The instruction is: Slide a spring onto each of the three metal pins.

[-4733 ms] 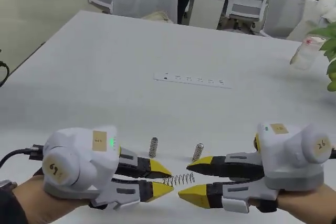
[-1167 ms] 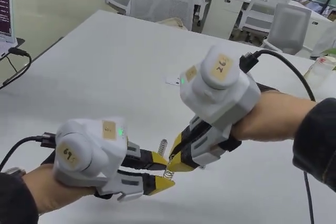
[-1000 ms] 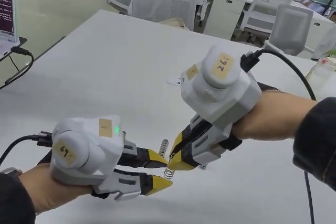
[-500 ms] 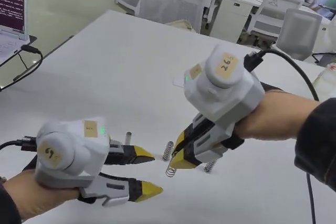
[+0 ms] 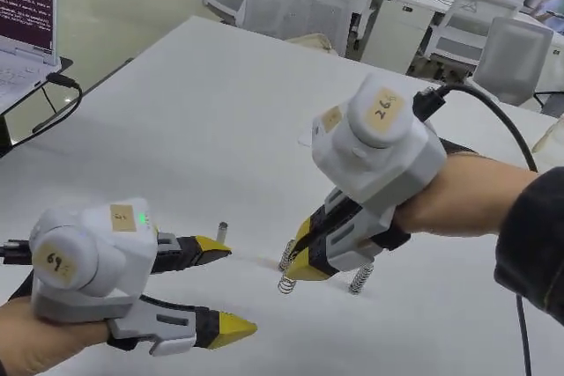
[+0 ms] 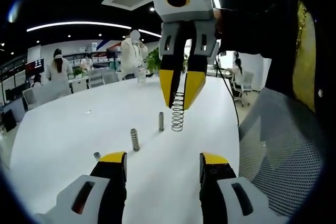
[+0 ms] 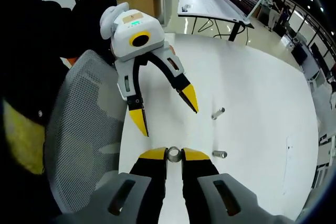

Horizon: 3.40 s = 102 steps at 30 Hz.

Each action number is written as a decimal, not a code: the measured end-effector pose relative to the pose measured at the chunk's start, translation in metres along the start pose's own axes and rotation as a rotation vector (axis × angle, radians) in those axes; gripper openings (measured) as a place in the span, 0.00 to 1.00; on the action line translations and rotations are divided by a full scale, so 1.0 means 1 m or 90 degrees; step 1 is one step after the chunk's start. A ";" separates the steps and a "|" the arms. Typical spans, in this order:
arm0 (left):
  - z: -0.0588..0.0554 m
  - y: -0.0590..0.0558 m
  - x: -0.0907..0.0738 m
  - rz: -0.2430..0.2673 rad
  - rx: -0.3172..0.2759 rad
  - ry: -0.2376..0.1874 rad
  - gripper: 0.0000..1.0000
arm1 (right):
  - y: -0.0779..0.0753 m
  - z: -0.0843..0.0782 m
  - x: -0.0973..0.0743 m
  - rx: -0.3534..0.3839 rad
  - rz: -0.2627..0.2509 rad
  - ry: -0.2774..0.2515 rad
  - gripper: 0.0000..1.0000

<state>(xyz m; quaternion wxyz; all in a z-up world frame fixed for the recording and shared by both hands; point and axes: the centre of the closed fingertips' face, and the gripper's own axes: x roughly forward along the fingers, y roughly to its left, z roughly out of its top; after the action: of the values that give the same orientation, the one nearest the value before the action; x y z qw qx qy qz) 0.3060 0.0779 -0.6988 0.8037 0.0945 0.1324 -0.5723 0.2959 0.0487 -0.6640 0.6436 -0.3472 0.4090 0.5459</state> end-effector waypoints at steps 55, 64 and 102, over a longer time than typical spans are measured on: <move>-0.037 0.030 -0.051 0.144 -0.039 0.023 0.72 | -0.086 0.071 0.030 -0.056 -0.019 -0.023 0.07; -0.036 0.032 -0.049 0.145 -0.038 0.027 0.72 | -0.102 0.068 0.048 -0.042 -0.018 -0.022 0.07; -0.040 0.034 -0.047 0.138 -0.045 0.031 0.68 | -0.104 0.053 0.076 -0.031 -0.011 0.001 0.07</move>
<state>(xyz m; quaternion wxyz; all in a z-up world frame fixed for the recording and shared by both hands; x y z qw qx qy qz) 0.3190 0.1433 -0.7213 0.8603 0.0939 0.1612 -0.4745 0.4112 0.1109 -0.7107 0.6394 -0.3668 0.3930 0.5497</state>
